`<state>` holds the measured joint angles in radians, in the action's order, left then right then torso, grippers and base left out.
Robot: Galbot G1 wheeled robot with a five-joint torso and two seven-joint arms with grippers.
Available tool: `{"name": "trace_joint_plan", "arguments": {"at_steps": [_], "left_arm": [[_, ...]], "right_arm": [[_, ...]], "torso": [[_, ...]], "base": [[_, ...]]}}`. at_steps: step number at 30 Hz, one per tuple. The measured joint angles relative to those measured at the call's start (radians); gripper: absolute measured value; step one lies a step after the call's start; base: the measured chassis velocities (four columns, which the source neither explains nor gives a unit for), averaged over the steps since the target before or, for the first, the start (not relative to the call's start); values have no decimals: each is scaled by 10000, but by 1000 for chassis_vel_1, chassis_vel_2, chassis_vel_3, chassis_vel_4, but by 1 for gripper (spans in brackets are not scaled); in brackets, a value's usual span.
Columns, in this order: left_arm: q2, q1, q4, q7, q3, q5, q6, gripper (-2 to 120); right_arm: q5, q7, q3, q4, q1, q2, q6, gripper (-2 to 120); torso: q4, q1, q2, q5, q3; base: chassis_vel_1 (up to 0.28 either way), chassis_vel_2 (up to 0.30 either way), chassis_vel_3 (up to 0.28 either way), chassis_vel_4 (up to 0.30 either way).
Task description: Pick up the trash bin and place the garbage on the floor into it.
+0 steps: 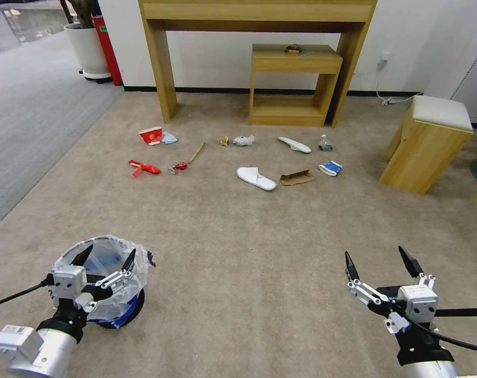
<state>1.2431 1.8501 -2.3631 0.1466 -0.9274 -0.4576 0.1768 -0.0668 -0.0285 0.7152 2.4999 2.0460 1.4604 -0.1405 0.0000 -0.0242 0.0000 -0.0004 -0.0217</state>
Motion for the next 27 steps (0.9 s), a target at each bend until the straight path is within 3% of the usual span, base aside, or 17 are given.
{"name": "trace_joint_plan", "arguments": {"at_steps": [7,10,11,15,16,19,24,25,27], "left_arm": [[-1263,-686,580,-405,-369,-870,801,100],[-2134,-1363,1292,-860,-448,-1537,1456,100],[-2134,-1363,1292,-860,-448,-1537,1456,100],[-3538,-2195,2410,-1364,-405,-3119,2965,100],[-3538,-2195,2410,-1364,-405,-3119,2965,100],[-5058,-2709,3616,-1321,-459,-3831,4351,100],[-5850,-3217,4666,-1290,-315,-4343,5095,100],[-6255,-3488,5316,-1195,-182,-4529,5492,100],[-6600,-3643,5910,-1024,-33,-4749,5661,100]], "right_arm": [[42,7,-42,-132,-80,130,15,100],[27,9,-27,-269,-94,152,-8,100],[27,9,-27,-269,-94,152,-8,100],[-92,-11,3,-416,-24,151,-55,100],[-92,-11,3,-416,-24,151,-55,100],[-137,5,86,-583,4,193,-56,100],[-156,54,113,-771,-34,257,-57,100],[-157,78,97,-901,-79,293,-57,100],[-150,87,70,-1023,-139,316,-56,100]], "torso": [[2,0,0,1,0],[-1,0,-1,-1,-1],[-1,0,-1,-1,-1],[-2,-1,-1,-2,0],[-2,-1,-1,-2,0],[0,-1,-1,1,-1],[0,-2,-1,-4,-2],[0,-3,0,-1,-1],[0,-2,-1,-2,-1]], "base": [[0,0,0,0],[0,0,0,0],[0,0,0,0],[0,0,0,0],[0,0,0,0],[0,0,0,0],[0,0,0,0],[0,0,0,0],[0,0,0,0]]}}
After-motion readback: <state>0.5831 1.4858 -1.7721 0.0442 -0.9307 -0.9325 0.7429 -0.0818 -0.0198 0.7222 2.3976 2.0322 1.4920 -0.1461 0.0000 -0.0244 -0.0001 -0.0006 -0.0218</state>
